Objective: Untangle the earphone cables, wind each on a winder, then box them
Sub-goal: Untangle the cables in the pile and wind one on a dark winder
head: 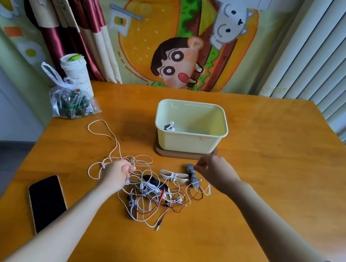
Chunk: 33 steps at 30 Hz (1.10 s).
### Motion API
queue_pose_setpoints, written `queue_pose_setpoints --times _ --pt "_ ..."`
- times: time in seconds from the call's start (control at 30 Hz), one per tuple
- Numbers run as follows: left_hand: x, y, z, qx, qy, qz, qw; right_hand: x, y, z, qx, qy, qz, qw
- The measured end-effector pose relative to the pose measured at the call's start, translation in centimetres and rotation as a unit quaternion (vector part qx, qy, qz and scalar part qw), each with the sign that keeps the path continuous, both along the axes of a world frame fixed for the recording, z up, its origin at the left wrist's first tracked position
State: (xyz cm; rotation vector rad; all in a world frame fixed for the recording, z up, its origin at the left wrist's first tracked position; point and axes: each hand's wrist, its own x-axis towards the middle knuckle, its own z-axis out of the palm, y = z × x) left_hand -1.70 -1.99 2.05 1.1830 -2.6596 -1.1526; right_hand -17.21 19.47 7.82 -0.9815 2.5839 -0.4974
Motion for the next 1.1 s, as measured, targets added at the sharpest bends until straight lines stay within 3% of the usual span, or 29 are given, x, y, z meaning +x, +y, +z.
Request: queue_pose_setpoints --times 0.1,0.17,0.27,0.43,0.57,0.77,0.9,1.03,1.1 --pt "-0.4 1.4 0.6 -0.035 -0.043 -0.05 0.997 0.7 -0.9 0.2 -0.027 -0.002 -0.003 1.0" --pt "-1.4 3.4 2.3 -0.042 0.052 -0.081 0.994 1.6 -1.9 0.4 -0.048 -0.007 0.016 0.999" --pt "-2.9 6.7 5.2 0.029 0.176 -0.146 0.973 2.8 -3.2 0.7 -0.093 0.014 0.053 0.994" --pt "-3.7 7.0 5.9 0.129 0.181 -0.146 0.964 2.8 -3.1 0.7 -0.165 -0.002 0.105 0.981" --pt "-3.4 6.1 5.6 0.099 0.152 -0.181 0.967 3.0 -2.2 0.9 -0.183 -0.023 0.128 0.975" --pt "-3.1 4.0 5.8 0.01 0.167 -0.102 0.981 2.1 -1.5 0.3 -0.188 0.01 0.047 0.981" --pt "-2.8 2.0 5.9 -0.01 0.164 -0.031 0.986 0.6 -0.6 0.5 -0.169 0.032 0.015 0.985" --pt "-2.7 1.9 5.7 -0.011 0.145 -0.026 0.989 -0.3 -0.3 0.8 -0.193 0.058 -0.031 0.979" --pt "-2.8 2.3 5.7 -0.001 0.158 -0.018 0.987 -0.4 -0.3 0.6 -0.162 0.063 -0.036 0.984"
